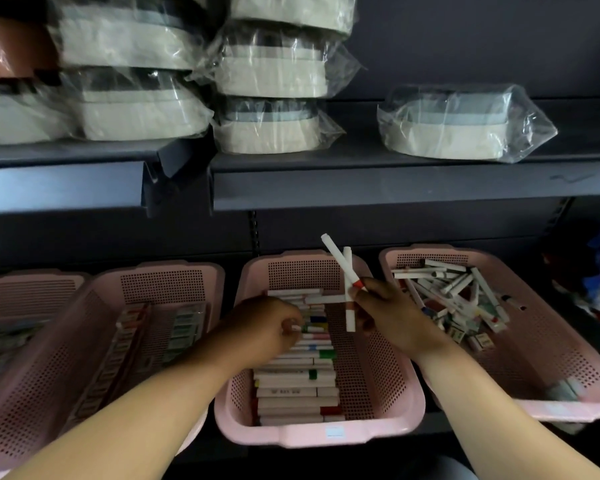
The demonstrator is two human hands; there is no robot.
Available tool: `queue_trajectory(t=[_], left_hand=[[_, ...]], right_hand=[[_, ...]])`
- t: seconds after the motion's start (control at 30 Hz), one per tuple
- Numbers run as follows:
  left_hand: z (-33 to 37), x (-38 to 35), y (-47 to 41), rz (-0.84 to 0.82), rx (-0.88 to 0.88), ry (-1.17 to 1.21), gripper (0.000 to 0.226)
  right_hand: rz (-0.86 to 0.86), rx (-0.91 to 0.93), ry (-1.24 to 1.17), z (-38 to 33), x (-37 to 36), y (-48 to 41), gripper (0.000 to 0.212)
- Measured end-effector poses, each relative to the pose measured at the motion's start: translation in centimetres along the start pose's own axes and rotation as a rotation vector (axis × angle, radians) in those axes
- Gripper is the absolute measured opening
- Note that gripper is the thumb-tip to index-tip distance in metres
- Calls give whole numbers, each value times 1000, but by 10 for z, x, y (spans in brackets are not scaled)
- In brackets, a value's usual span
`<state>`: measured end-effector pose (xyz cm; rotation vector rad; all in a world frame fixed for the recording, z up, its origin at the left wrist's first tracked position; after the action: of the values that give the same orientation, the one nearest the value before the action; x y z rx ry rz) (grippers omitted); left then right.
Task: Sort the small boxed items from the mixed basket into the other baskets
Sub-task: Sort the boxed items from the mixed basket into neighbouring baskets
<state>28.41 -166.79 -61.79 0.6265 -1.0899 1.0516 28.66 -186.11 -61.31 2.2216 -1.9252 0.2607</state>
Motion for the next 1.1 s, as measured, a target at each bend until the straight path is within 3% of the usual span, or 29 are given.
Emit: queue_trajectory(t=[0.07, 0.2, 0.3, 0.4, 0.7, 0.9, 1.0, 1.1], left_hand=[[-2, 13, 0, 118, 30, 96, 19], [16, 29, -1, 296, -146, -53, 37], [21, 23, -7, 224, -193, -118, 19], [15, 19, -15, 158, -150, -84, 13], [-49, -2, -58, -62, 82, -128, 18], [-50, -9, -82, -81, 90, -254, 28], [-30, -6, -81, -5, 31, -119, 23], [-2, -4, -74, -4, 25, 294, 19]], right_hand=[[-21, -10, -51, -1, -2, 3, 18], [-130, -79, -258, 1, -17, 6, 17], [-202, -132, -409, 2, -28, 6, 15], [-208, -132, -331, 6, -23, 4, 16], [-120, -117, -185, 23, 10, 3, 19], [-98, -104, -96, 19, 11, 4, 14], [-102, -93, -73, 17, 7, 1, 14], [-111, -75, -7, 12, 0, -3, 13]])
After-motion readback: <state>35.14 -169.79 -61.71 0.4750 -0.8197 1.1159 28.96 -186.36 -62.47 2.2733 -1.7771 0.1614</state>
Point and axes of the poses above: each hand's wrist, its own y-axis away from the middle knuckle, its own x-axis out of the back of the hand, z = x × y, the point moved 9 cm from there along -y, towards the middle knuckle, and after that the axes turned 1 degree about y, right-handed, at the moved point
